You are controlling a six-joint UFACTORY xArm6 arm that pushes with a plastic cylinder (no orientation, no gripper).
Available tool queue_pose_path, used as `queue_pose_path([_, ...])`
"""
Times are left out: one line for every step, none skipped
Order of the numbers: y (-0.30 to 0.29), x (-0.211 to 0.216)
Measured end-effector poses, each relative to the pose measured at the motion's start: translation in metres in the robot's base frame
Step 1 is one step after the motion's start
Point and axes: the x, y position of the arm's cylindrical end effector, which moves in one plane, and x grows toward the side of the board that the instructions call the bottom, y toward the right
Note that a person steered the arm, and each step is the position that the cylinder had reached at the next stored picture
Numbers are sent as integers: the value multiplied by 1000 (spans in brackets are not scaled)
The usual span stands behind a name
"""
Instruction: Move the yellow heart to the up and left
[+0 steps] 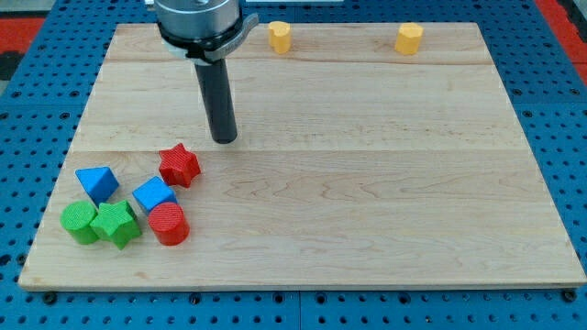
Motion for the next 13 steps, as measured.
queue_pose_path([-56, 17])
queue_pose_path([-75, 33])
queue_pose_path([-45, -7])
queue_pose_path([19, -52])
queue_pose_path([81, -145])
queue_pose_path([179, -223])
queue_pose_path([175, -240])
queue_pose_path([119, -219])
queue_pose_path([86, -189])
queue_pose_path([62, -170])
queue_pose_path([52, -196])
queue_pose_path([64, -215])
queue_pose_path([64, -188])
